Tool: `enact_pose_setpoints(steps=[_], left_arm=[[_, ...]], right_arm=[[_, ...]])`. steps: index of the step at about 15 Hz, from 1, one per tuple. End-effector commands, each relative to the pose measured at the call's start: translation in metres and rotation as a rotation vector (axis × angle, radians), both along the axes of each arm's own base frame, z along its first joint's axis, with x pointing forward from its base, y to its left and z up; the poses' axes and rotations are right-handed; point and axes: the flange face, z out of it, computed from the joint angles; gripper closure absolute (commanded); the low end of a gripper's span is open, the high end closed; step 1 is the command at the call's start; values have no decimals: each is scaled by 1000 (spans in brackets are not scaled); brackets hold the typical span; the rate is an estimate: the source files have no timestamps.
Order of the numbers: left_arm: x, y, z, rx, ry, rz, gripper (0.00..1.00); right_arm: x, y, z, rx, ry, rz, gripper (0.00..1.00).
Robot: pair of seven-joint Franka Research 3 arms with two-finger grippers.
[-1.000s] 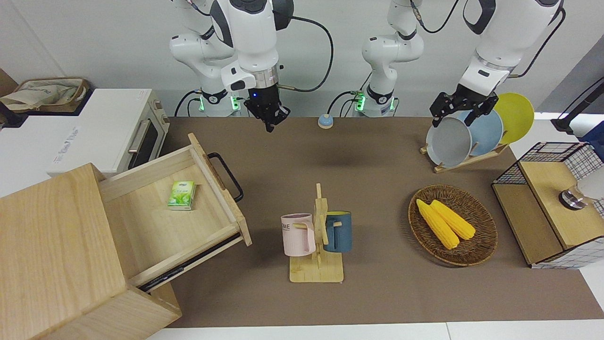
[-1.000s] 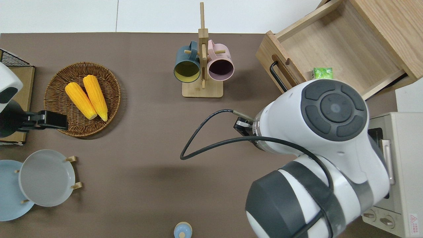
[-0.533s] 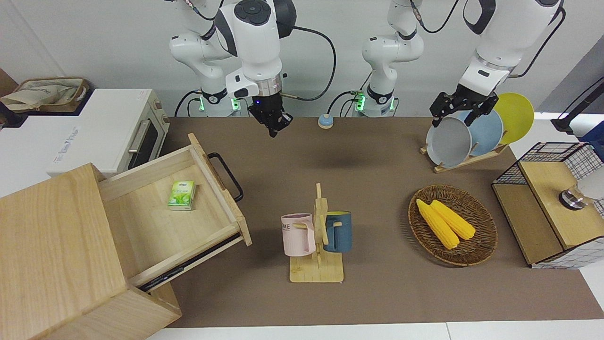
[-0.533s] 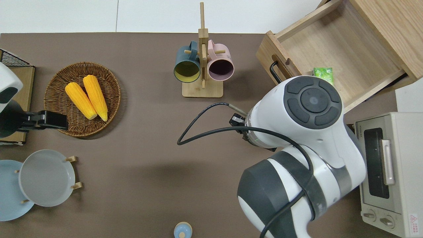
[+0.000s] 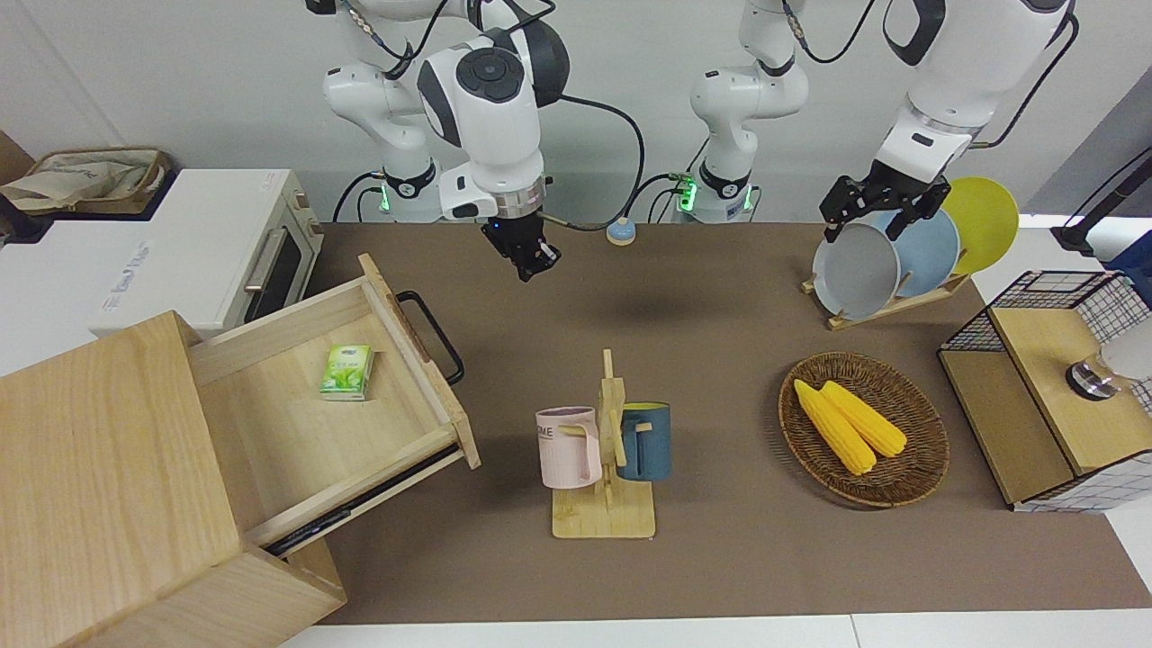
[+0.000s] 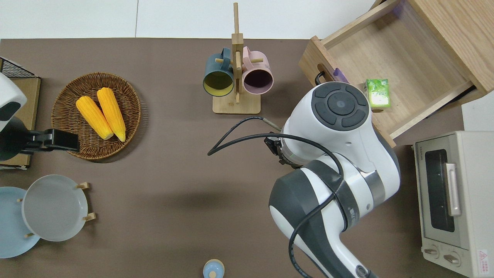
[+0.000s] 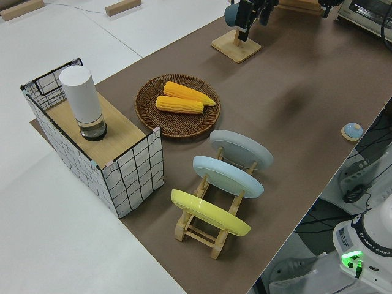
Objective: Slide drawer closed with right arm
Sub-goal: 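Push the drawer front with the right gripper, sliding it away from the robot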
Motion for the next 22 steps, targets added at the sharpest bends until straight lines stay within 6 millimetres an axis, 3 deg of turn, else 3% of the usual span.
enact_pose_setpoints(steps=[1,9,16,22], left_arm=[[-3,1,4,13,-4,-9,5],[-3,1,4,13,-4,-9,2],[-3,0,4,13,-4,-10,2],[-3,1,4,13,-4,-7,2]], right_arm=[[9,-9,-12,-16,-1,-33,1000],[32,-58,-20,-95,-24,-62,1000],[39,-71,-25,-142,-42,-55,1000],[52,-106,-23,-158,-49,-63,1000]])
